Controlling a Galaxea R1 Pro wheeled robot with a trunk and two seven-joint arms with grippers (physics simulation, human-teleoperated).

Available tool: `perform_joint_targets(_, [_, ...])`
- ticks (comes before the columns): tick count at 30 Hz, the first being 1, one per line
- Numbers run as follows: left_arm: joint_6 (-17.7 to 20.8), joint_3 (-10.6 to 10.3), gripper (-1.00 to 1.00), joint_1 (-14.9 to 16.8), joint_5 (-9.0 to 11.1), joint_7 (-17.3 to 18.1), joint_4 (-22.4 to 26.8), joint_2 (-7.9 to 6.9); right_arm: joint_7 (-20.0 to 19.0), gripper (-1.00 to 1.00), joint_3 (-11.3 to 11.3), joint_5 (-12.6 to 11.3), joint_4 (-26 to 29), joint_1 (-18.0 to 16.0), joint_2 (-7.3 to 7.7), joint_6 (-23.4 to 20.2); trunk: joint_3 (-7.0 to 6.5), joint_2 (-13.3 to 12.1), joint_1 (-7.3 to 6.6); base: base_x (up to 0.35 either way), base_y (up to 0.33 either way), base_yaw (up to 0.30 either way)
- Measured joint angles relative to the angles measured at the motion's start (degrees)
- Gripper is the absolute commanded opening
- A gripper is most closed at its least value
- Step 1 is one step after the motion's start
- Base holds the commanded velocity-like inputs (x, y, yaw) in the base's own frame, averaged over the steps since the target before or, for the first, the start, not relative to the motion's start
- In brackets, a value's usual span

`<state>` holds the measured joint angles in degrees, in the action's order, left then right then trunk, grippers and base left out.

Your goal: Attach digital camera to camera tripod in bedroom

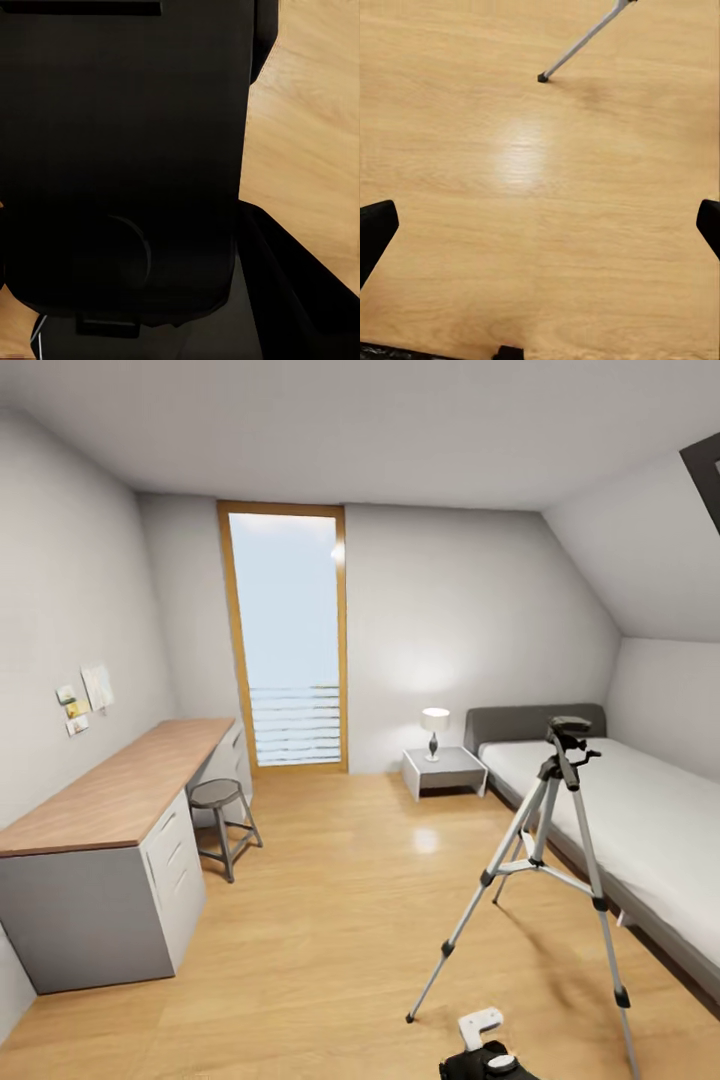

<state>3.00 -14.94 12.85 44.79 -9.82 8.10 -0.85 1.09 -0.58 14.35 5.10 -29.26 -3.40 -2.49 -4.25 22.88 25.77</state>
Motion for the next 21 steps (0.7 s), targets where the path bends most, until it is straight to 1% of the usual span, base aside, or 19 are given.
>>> perform_joint_targets(2, [0.0,0.0,-1.00,0.0,0.0,0.0,0.0,0.00,-0.3,1.00,0.6,-0.1,-3.5,0.2,-0.06,-0.1,0.00,0.0,0.00,0.000,0.000,0.280])
perform_joint_targets(3, [0.0,0.0,-1.00,0.0,0.0,0.0,0.0,0.00,-0.4,1.00,0.8,-0.1,-4.2,0.3,-0.02,-0.2,0.00,0.0,0.00,0.000,0.000,0.280])
perform_joint_targets(7, [0.0,0.0,-1.00,0.0,0.1,0.0,0.0,0.05,-0.1,1.00,1.1,-0.3,-6.0,0.2,0.19,-0.7,0.00,0.0,0.00,0.000,0.000,0.255])
perform_joint_targets(10, [0.0,0.1,-1.00,0.0,0.1,0.0,0.0,0.08,0.0,1.00,1.2,-0.4,-6.6,0.3,0.60,-0.6,0.00,0.0,0.00,0.000,0.000,0.112])
perform_joint_targets(12, [0.0,0.1,-1.00,0.0,0.1,0.0,0.0,0.07,0.0,1.00,1.2,-0.5,-6.7,0.5,1.22,-0.6,0.00,0.0,0.00,0.000,0.000,0.058])
perform_joint_targets(13, [0.0,0.1,-1.00,0.0,0.1,0.0,0.0,0.05,0.1,1.00,1.2,-0.5,-6.8,1.2,2.00,-0.6,0.00,0.0,0.00,0.000,0.000,0.036])
perform_joint_targets(16, [0.0,0.0,-1.00,0.0,0.1,0.0,-0.1,0.04,0.1,1.00,1.3,-0.5,-6.9,2.9,3.08,-0.5,0.00,0.0,0.00,0.000,0.000,0.022])
perform_joint_targets(17, [0.0,0.0,-1.00,0.0,0.2,0.0,-0.1,0.03,0.1,1.00,1.3,-0.5,-6.9,3.9,3.52,-0.5,0.01,0.0,0.00,0.000,0.000,0.012])
perform_joint_targets(21, [0.0,0.0,-1.00,0.0,0.2,0.0,-0.4,-0.05,0.0,1.00,1.3,-0.5,-6.9,5.6,4.12,-0.4,0.00,0.0,0.00,0.000,0.000,0.006])
